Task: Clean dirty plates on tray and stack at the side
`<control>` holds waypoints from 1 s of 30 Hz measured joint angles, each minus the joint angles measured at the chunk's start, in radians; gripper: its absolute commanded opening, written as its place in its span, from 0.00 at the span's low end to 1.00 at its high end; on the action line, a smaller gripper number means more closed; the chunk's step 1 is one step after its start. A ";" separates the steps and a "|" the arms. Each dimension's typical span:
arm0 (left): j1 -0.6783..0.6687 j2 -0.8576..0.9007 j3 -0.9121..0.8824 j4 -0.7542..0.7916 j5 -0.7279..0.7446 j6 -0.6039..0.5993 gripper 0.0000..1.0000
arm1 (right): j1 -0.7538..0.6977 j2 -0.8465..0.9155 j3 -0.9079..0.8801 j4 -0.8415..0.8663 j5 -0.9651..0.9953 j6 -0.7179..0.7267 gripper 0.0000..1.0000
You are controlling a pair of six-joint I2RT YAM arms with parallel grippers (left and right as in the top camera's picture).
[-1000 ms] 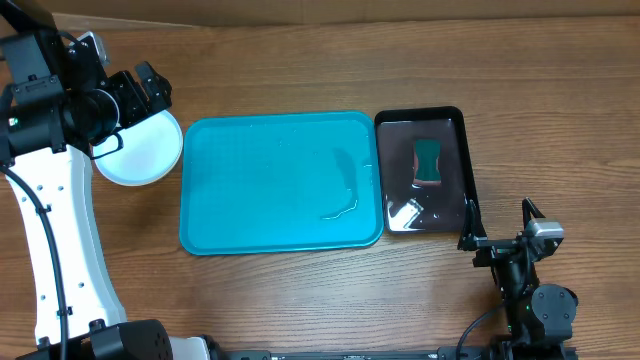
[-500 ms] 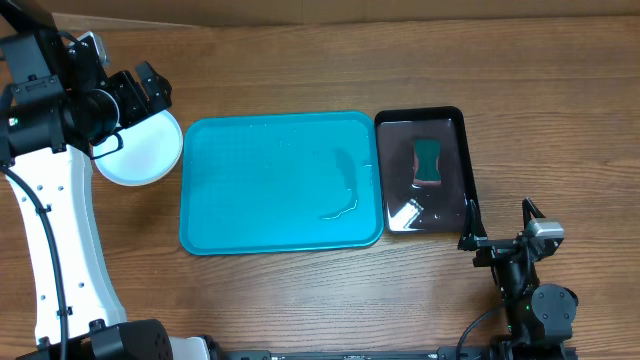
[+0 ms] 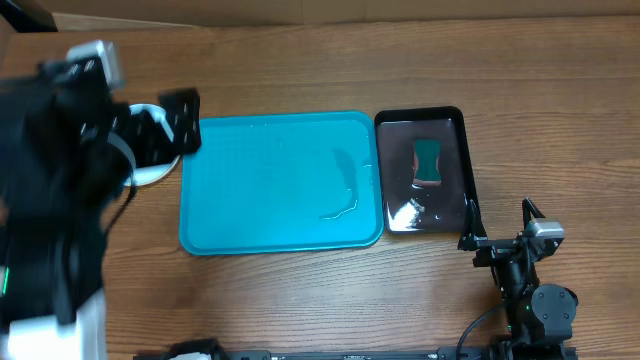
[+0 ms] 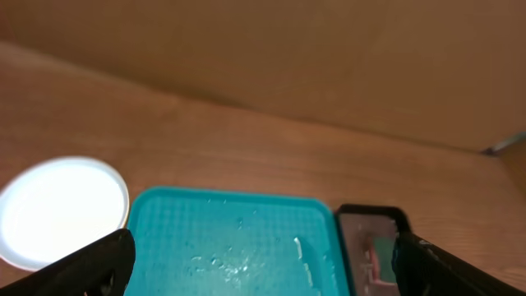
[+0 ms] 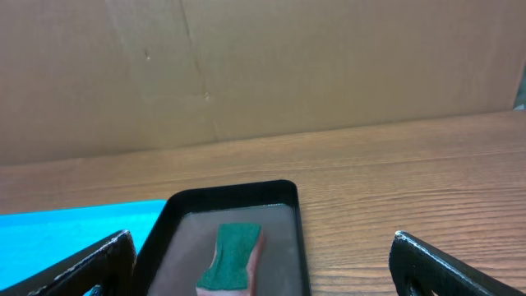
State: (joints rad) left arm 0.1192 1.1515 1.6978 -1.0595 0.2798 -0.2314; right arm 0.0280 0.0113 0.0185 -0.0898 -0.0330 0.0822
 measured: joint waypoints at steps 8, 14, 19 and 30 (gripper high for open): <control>-0.002 -0.381 -0.224 -0.001 -0.015 0.003 1.00 | 0.000 0.000 0.000 0.000 0.000 0.000 1.00; -0.002 -0.716 -0.623 0.122 -0.032 0.003 1.00 | 0.000 0.000 0.000 0.000 0.000 0.000 1.00; -0.002 -1.018 -0.920 0.517 -0.046 0.004 1.00 | 0.000 0.000 0.000 0.000 0.000 0.000 1.00; -0.002 -1.138 -1.448 1.294 -0.040 0.007 1.00 | 0.000 0.000 0.000 0.000 0.000 0.000 1.00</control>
State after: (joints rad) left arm 0.1173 0.0132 0.2493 0.2344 0.2398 -0.2245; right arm 0.0280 0.0109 0.0185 -0.0902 -0.0326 0.0822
